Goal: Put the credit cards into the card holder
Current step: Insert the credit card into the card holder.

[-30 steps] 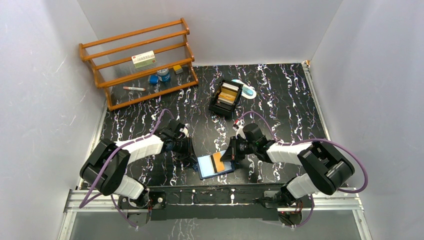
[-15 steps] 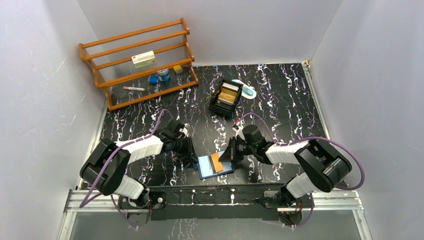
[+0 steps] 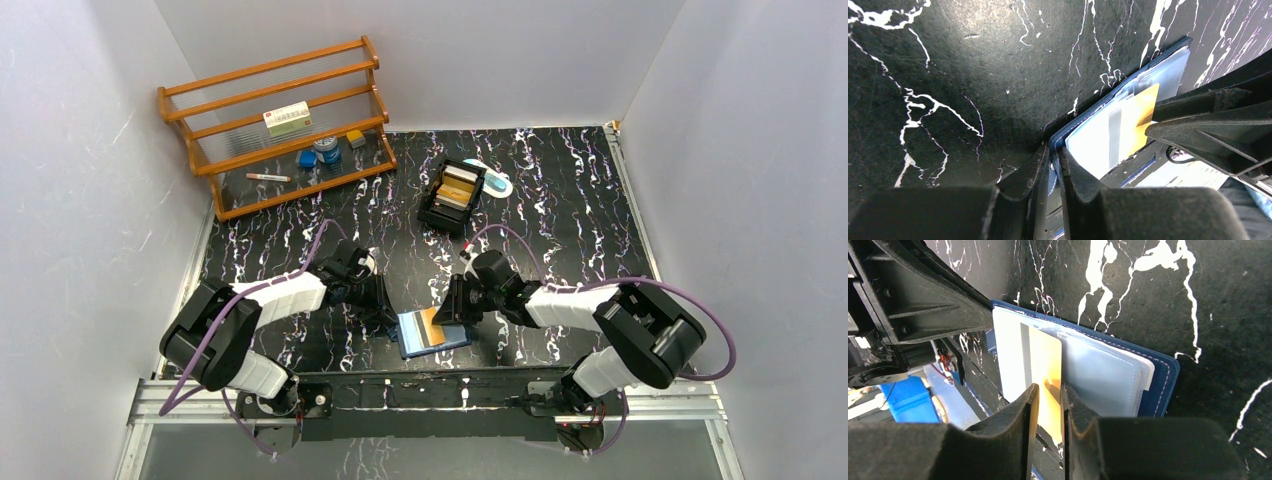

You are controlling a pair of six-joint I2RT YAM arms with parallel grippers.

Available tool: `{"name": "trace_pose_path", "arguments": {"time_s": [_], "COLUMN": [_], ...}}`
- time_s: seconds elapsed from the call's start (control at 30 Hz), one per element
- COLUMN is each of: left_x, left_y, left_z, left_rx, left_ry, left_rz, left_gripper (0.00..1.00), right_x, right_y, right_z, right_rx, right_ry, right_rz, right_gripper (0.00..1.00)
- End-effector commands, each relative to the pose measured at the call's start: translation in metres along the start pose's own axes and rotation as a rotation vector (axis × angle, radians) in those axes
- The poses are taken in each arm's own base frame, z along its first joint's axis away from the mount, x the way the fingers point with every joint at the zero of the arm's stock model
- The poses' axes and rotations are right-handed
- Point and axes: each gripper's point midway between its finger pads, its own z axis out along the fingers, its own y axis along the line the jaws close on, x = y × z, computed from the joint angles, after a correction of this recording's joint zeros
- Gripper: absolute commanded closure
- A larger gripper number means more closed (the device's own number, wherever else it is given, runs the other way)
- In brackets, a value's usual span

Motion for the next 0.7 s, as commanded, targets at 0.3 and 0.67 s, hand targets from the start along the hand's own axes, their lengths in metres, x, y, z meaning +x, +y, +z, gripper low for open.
{"name": "trace_pose_path", "arguments": {"time_s": [0.3, 0.67], "left_x": [0.011, 0.007], "left_y": [0.012, 0.007], "left_z": [0.001, 0.000], "left_rx": [-0.036, -0.024], "left_ry": [0.030, 0.020], "left_rz": [-0.023, -0.024], "left_gripper": [0.87, 0.87], "right_x": [0.000, 0.009], "right_y": [0.018, 0.027], "right_z": [0.011, 0.021], "right_rx": [0.067, 0.086], "right_ry": [0.012, 0.035], "right_rz": [-0.072, 0.015], "right_gripper": [0.59, 0.60]}}
